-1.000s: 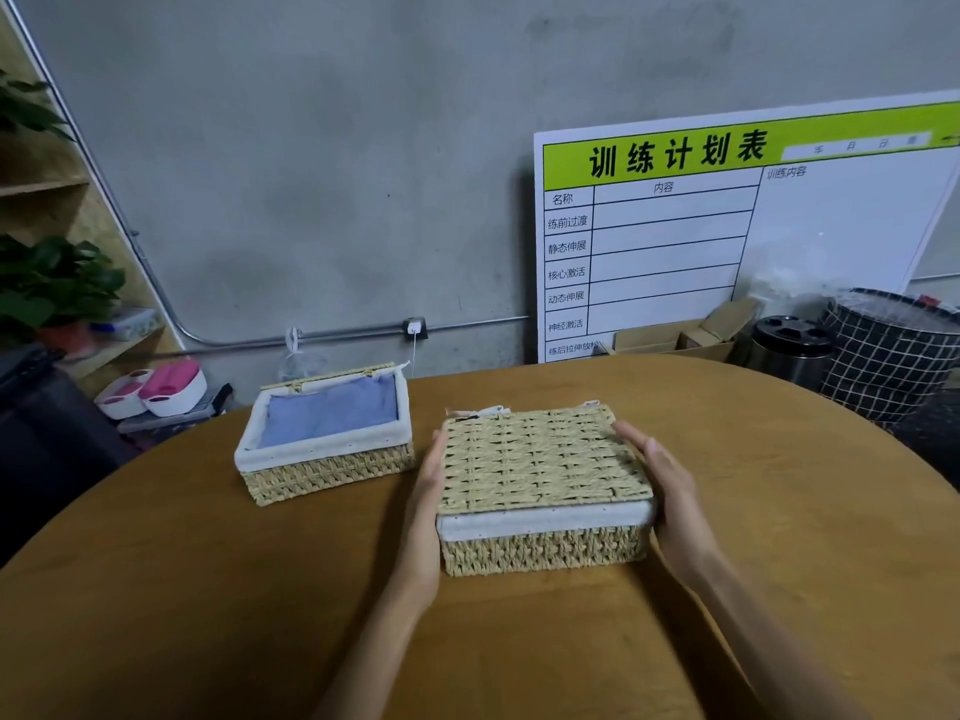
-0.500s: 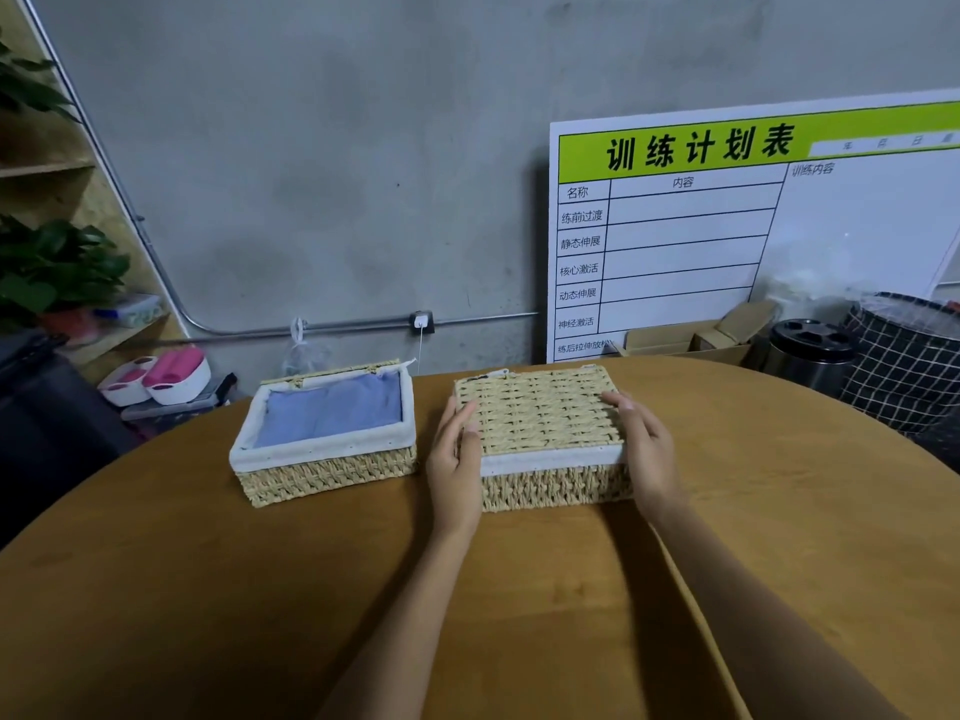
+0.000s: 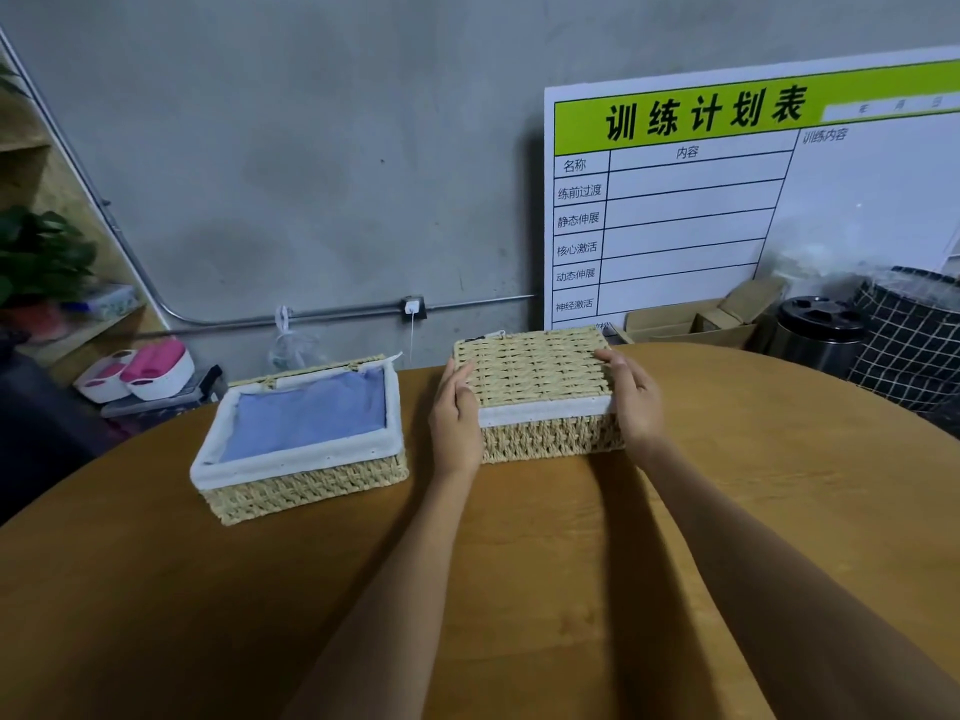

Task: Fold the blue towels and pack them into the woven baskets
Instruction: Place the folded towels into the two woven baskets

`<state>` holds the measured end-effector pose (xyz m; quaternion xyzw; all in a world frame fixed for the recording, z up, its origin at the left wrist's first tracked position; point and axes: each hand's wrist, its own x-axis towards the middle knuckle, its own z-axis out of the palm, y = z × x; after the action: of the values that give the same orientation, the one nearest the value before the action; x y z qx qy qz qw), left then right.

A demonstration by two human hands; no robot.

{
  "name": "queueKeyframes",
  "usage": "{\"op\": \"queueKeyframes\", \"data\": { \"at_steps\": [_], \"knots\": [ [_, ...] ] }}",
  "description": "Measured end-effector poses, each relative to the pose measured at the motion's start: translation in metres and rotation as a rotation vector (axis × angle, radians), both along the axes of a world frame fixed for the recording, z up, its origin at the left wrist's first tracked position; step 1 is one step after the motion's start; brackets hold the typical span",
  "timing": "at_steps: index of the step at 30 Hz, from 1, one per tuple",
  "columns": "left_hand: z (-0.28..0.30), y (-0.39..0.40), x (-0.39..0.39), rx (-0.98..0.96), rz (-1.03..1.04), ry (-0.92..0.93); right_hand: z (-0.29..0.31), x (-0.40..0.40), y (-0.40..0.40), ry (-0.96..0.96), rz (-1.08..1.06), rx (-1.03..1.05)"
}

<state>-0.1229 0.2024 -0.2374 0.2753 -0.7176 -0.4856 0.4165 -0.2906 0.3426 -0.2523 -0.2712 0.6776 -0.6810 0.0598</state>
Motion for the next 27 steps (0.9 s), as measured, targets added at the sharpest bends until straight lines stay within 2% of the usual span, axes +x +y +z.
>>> {"op": "queueKeyframes", "data": {
  "at_steps": [5,8,9,11,14,16,18,22,27],
  "knots": [
    [0.022,-0.008,0.020,-0.070,-0.176,-0.260,0.015,0.001,0.008,0.074,0.008,0.108],
    [0.049,-0.020,0.048,-0.254,-0.215,-0.339,0.029,0.002,0.014,0.361,-0.148,0.397],
    [0.060,-0.028,0.060,-0.312,-0.173,-0.319,0.035,0.006,0.013,0.488,-0.211,0.460],
    [0.081,-0.054,0.089,-0.361,-0.052,-0.217,0.051,0.024,0.003,0.686,-0.216,0.458],
    [0.093,-0.114,0.135,-0.332,0.215,-0.153,0.071,0.062,-0.034,0.756,-0.012,0.403],
    [0.087,-0.155,0.166,-0.236,0.402,-0.221,0.081,0.087,-0.068,0.727,0.124,0.358],
    [0.074,-0.185,0.189,-0.088,0.484,-0.339,0.085,0.107,-0.105,0.665,0.228,0.331],
    [0.052,-0.207,0.197,0.164,0.384,-0.367,0.082,0.132,-0.167,0.489,0.324,0.398],
    [0.046,-0.224,0.189,0.590,0.218,-0.230,0.069,0.145,-0.211,-0.028,0.354,0.386]
  ]
}}
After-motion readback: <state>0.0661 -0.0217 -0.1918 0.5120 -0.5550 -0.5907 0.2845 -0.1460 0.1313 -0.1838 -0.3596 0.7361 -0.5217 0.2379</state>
